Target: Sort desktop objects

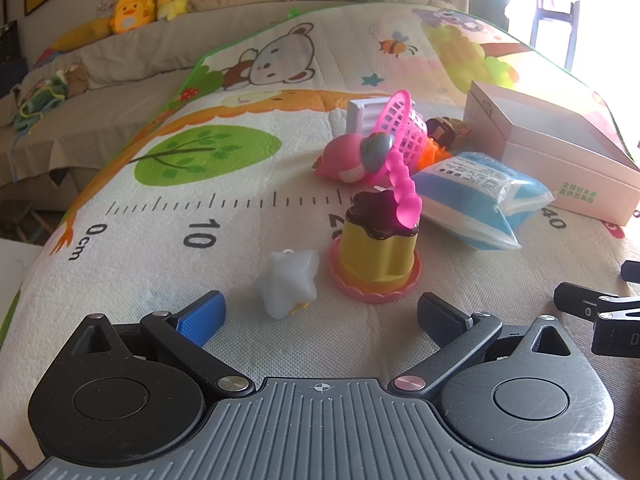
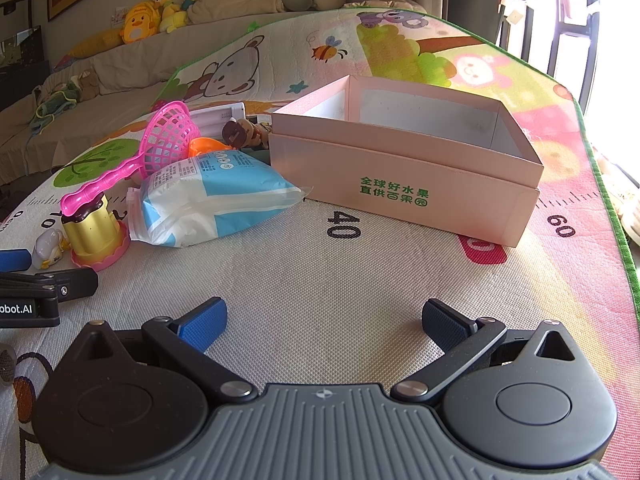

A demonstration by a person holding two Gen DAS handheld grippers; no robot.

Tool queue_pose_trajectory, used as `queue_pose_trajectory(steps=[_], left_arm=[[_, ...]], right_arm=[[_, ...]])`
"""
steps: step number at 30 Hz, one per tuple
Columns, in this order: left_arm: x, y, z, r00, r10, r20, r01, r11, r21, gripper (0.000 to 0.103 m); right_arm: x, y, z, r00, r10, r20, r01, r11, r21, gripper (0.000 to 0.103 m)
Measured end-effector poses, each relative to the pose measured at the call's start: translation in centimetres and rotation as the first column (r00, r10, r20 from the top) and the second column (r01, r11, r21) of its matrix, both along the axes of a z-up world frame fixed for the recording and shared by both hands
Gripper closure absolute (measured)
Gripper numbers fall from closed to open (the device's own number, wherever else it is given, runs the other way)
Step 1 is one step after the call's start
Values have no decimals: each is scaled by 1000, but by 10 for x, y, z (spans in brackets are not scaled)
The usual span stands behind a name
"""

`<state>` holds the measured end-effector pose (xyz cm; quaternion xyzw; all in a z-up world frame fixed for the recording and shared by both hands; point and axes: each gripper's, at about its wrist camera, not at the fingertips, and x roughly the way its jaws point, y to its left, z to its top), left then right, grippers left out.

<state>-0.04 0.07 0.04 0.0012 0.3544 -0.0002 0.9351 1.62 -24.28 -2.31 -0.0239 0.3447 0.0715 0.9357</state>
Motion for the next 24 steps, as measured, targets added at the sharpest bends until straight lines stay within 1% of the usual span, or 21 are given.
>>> queue_pose_trajectory(steps=[4,6,9,14,17,20,22,24], left_arm=[[2,-4,3,1000,-5,-9,5,1000,6,0],[-1,-1,4,1000,-10,-16,10,1000,9,0],[3,-2,3,999,-19,-26,19,1000,12,0],[1,-1,4,999,-27,-22,27,1000,12,0],[-5,2,11,998,-60,10,60,998,2,0],[-14,9,25,995,-77,63,77,997,4,0],[-17,23,36,993,-50,104,52,999,-13,0],[-19,41,46,991,-3,131,6,1000,-28,0]], right_arm=[[0,0,3,1000,0,-27,0,1000,-1,0],[7,-1,5,999,2,-50,-2,1000,0,0],[6,-4,5,998,13,-65,-12,1000,1,0],[0,-4,7,996,44,-77,-44,999,-2,0],[-4,-7,10,994,66,-87,-66,998,8,0],[-14,-8,16,986,133,-101,-127,990,56,0],[-22,-1,25,985,158,-74,-155,987,42,0],[-30,11,36,983,184,-11,-184,983,-13,0]])
